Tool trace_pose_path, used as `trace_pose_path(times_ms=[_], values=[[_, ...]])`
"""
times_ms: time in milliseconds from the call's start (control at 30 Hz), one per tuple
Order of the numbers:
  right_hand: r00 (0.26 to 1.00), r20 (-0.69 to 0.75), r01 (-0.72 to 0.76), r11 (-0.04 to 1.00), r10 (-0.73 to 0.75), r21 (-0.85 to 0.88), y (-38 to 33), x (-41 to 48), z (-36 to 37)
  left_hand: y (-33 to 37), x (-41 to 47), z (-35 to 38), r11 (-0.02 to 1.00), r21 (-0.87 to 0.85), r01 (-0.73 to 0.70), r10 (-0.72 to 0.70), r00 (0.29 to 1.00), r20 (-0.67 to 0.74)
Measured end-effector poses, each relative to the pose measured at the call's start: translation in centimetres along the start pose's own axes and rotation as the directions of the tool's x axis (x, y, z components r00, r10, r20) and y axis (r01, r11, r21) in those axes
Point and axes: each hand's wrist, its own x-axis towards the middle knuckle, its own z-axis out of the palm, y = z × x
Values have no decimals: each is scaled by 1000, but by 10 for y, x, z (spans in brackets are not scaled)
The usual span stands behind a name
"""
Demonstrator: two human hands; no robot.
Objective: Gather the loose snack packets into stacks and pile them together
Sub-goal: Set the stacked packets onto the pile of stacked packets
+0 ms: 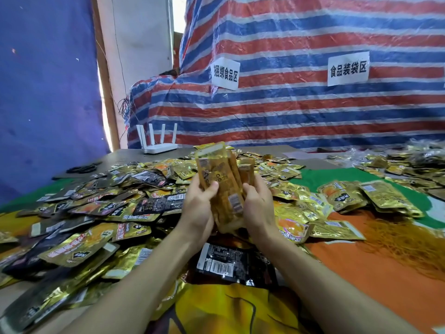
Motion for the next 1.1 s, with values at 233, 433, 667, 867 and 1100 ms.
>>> trace_pose_path(times_ms=[233,433,667,867,1100], values=[[994,44,99,995,-98,-9,2,-7,-2,-13,-1,-4,984,174,33,-50,994,96],[996,68,42,989,-51,140,-2,0,-6,-18,-5,0,986,136,-95,91,995,40],[998,38,48,998,-50,47,0,4,-6,-19,-9,3,970,227,-90,69,992,102],[995,60,-93,966,81,240,2,3,-9,-23,-15,5,950,311,-2,-65,977,204],[994,86,-90,964,71,252,-5,-4,-5,-25,-2,4,882,423,-210,185,978,100]])
